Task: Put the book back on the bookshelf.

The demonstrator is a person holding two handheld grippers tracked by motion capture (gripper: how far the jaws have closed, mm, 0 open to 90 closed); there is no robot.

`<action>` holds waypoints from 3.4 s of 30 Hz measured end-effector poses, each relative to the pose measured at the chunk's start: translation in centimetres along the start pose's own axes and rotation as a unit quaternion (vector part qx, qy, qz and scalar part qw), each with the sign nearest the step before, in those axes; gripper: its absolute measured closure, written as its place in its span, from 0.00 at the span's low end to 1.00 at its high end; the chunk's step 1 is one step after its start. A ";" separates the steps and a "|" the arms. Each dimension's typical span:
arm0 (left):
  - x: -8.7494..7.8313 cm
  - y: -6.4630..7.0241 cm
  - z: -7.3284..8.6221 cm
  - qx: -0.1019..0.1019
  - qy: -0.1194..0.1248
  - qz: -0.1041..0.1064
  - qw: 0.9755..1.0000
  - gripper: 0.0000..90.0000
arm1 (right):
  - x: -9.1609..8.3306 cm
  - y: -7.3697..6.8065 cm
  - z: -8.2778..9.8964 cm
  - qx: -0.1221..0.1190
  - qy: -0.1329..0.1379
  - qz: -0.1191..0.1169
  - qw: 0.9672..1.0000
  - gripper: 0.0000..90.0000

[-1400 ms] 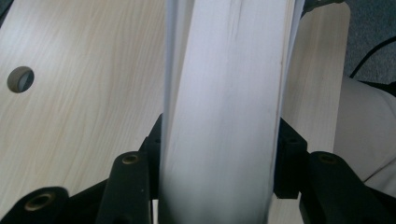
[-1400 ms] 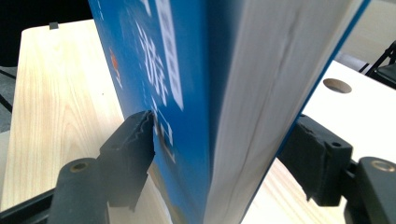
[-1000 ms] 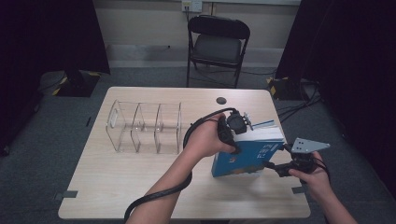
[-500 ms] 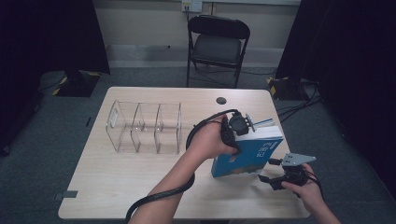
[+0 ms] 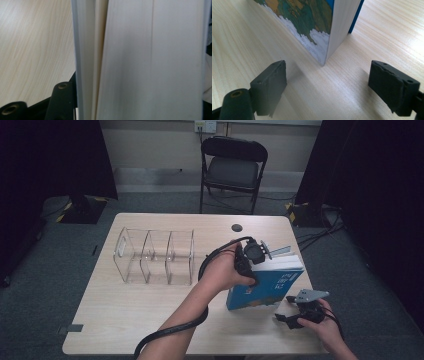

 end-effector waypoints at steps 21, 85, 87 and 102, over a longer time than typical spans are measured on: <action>-0.2 1.0 -0.2 0.036 0.023 -0.011 0.999 0.68 | 0.0 0.2 0.1 0.009 0.007 0.004 1.000 0.16; -4.4 -1.5 8.4 -0.134 0.010 0.013 0.991 0.69 | -0.1 0.2 0.2 0.008 0.008 0.003 1.000 0.16; -4.5 -1.6 8.9 -0.138 0.008 0.014 0.990 0.69 | -0.1 0.2 0.2 0.008 0.008 0.003 1.000 0.16; -4.8 -1.7 10.7 -0.151 0.005 0.013 0.988 0.69 | -0.1 0.2 0.2 0.008 0.008 0.003 1.000 0.16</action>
Point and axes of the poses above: each handheld gripper's, and its own axes: x roughly forward along the jaws, z roughly out of its underside, y roughly to its right, the point moved 10 cm from there along x, roughly forward along the jaws, and after that the axes turned 15 degrees about -y, right-handed, at the moved point
